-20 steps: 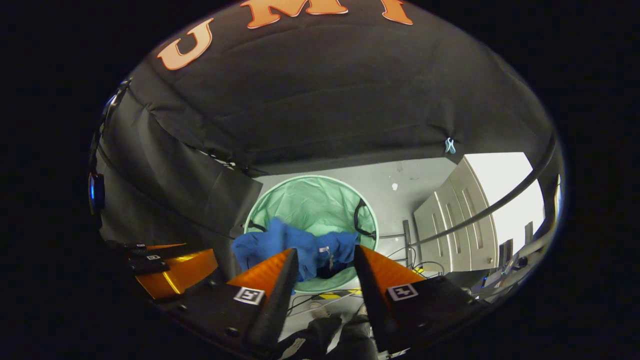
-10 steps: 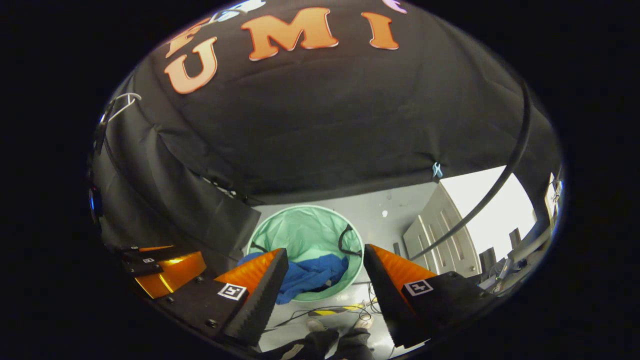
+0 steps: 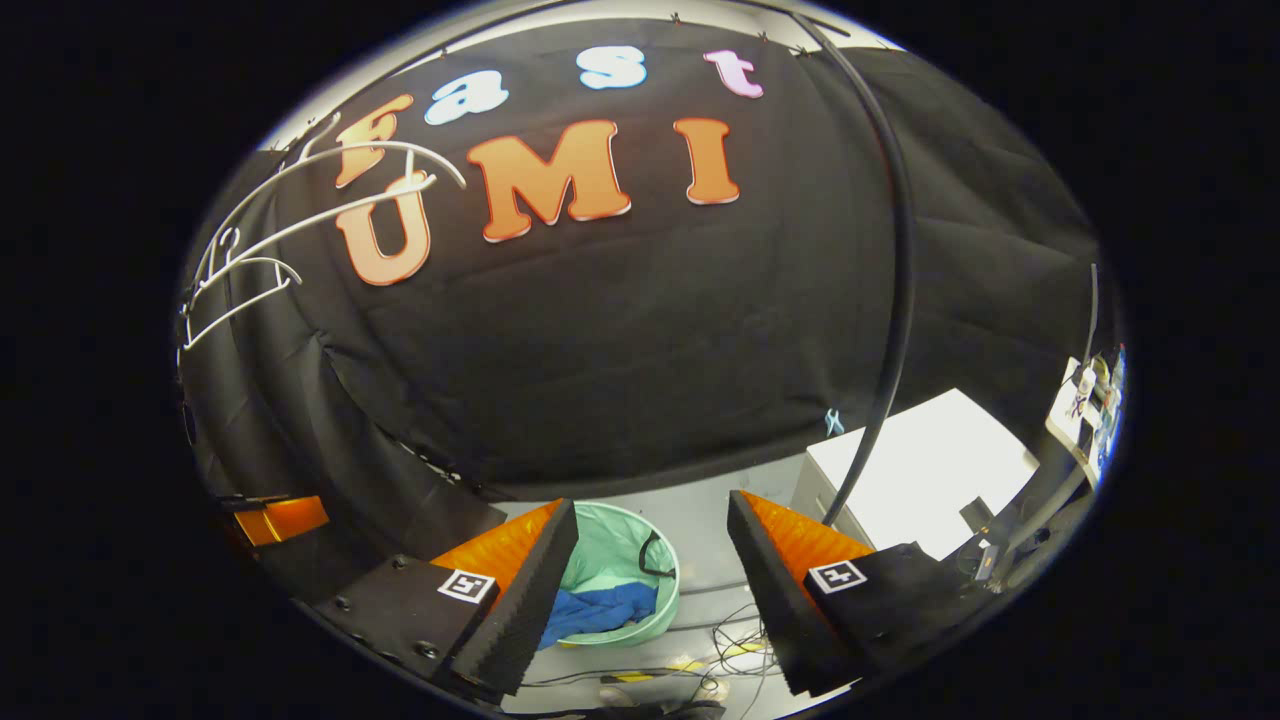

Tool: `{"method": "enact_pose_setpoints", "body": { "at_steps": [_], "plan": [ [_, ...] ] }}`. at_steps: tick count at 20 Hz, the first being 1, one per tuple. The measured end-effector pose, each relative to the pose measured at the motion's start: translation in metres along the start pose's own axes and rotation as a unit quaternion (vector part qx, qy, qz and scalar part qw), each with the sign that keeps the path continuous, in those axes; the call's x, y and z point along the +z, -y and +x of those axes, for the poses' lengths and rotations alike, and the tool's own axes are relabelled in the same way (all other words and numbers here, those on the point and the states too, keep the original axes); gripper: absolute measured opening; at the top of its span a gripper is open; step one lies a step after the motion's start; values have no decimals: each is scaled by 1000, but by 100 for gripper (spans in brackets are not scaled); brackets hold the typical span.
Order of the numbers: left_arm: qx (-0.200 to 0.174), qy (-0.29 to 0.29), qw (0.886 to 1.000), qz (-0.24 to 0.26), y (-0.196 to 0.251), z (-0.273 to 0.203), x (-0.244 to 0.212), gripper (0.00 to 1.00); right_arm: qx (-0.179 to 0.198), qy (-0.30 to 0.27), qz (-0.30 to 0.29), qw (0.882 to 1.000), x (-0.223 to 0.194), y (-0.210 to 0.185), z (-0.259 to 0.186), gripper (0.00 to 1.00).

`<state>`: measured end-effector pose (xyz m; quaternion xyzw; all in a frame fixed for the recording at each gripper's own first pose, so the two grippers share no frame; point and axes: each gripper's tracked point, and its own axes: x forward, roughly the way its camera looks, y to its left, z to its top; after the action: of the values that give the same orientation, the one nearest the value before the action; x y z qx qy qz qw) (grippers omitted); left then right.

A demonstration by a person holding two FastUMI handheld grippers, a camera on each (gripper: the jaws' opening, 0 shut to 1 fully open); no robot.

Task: Grasp the clothes on the hanger with both hands and then place them into the laundry hamper below.

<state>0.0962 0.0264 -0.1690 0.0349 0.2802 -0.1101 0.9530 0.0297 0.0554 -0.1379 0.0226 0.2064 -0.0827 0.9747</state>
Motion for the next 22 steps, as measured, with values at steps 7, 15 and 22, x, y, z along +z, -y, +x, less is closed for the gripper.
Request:
{"method": "enact_pose_setpoints", "body": {
  "at_steps": [7, 15, 22],
  "plan": [
    [-7, 137, 990, 8, 0, -65, 68, 96, 9, 70, -15, 997, 43, 0, -52, 98],
    [-13, 210, 978, -9, -6, -111, 118, 96, 10, 148, -45, 988, 100, -15, -86, 89],
    [-16, 216, 976, -9, -5, -117, 121, 96, 10, 180, -53, 982, 118, -16, -100, 89]
  ]
}}
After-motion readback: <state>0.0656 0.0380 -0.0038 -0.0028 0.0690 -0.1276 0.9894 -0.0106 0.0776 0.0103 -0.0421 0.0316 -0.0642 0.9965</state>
